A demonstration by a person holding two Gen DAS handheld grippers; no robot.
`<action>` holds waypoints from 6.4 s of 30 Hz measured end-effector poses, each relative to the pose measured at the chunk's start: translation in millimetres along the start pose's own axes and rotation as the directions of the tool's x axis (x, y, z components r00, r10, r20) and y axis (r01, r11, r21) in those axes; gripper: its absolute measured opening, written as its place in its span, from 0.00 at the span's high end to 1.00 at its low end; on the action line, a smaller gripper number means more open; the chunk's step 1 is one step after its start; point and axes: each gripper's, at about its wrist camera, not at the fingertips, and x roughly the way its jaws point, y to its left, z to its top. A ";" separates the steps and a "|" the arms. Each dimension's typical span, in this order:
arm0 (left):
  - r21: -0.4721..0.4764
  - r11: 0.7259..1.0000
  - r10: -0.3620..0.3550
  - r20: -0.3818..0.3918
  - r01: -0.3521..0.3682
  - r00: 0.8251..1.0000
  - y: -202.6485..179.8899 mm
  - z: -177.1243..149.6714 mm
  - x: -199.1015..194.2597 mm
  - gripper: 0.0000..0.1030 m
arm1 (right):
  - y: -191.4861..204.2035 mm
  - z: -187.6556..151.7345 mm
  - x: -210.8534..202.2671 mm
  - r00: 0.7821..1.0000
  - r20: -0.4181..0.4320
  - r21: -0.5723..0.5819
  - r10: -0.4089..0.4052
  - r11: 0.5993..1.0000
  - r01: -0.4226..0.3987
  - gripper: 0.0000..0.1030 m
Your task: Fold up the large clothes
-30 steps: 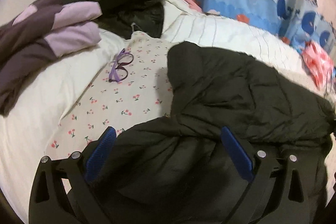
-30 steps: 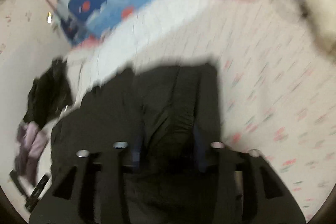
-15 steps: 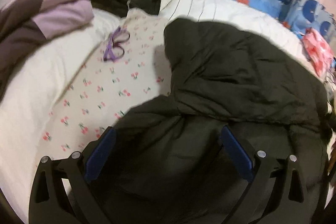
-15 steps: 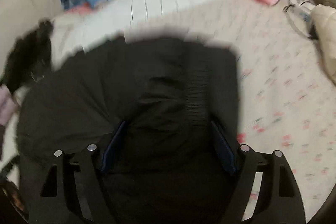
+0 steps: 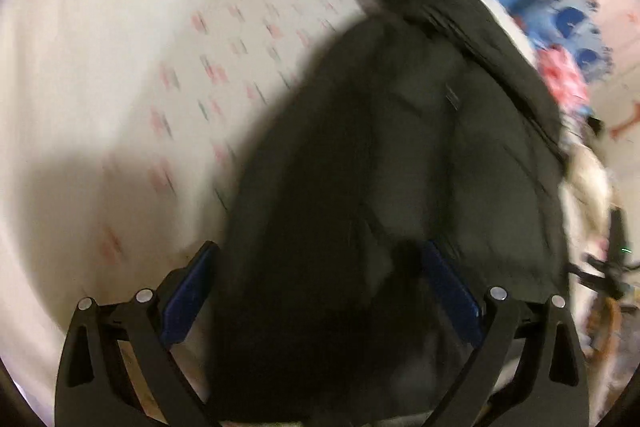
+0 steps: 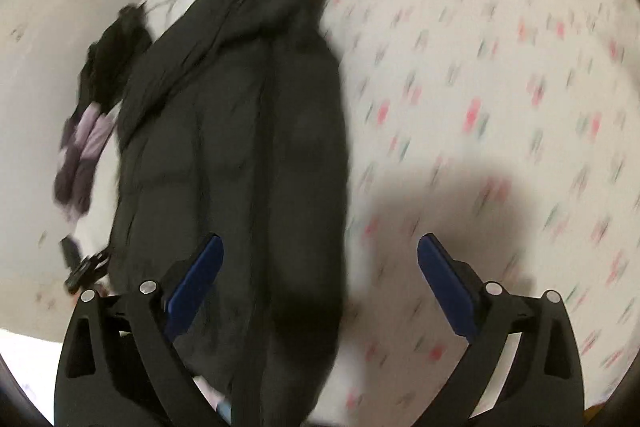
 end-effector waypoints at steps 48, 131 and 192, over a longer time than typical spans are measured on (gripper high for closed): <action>-0.006 1.000 0.002 0.334 0.000 0.942 -117.0 67.6 -23.2 0.10 | 112.4 117.7 38.1 0.919 0.323 -0.212 -0.228 0.929 0.305 0.16; -0.030 0.878 -0.477 0.010 0.477 0.879 18.5 -220.6 -80.9 0.15 | -22.9 -194.1 -83.2 0.871 -0.077 -0.041 0.485 0.871 -0.489 0.33; 0.173 0.860 -0.501 0.116 0.480 0.857 -5.0 -233.7 -123.5 0.85 | 1.3 -212.9 -136.4 0.818 0.079 -0.243 0.570 0.807 -0.538 0.89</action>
